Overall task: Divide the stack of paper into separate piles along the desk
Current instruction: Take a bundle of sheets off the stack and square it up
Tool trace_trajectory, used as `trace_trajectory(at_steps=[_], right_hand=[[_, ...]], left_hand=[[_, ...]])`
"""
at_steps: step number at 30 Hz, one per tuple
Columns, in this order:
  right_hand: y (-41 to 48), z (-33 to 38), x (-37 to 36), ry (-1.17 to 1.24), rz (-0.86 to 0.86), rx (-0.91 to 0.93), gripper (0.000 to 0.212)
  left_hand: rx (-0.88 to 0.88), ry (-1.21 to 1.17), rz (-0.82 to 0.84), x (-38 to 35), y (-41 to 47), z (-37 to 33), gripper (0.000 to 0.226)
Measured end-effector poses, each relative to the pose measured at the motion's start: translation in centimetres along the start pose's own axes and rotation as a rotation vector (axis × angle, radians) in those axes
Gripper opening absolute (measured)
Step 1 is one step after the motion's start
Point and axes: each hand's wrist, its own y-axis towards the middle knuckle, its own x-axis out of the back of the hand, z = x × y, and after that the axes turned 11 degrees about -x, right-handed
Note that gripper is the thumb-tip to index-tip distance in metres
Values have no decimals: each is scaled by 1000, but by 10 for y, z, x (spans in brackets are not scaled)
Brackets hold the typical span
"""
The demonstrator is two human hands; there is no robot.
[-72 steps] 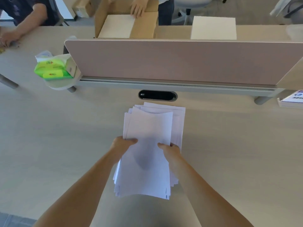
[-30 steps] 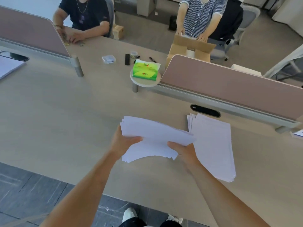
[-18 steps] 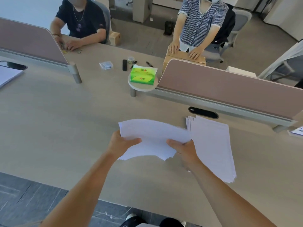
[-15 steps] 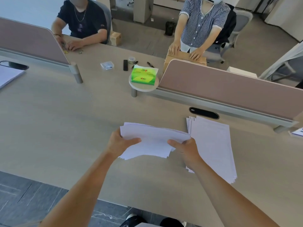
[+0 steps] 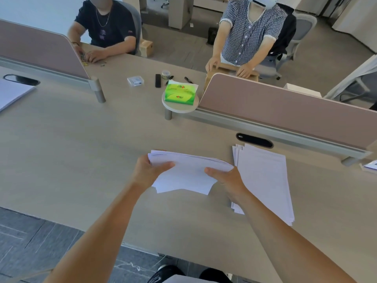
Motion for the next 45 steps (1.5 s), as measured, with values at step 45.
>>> trace_trajectory(at_steps=[45], right_hand=[[-2,2,18,145,-151,-21,28]], left_hand=[[75,-65,-47,-37,1,11,39]])
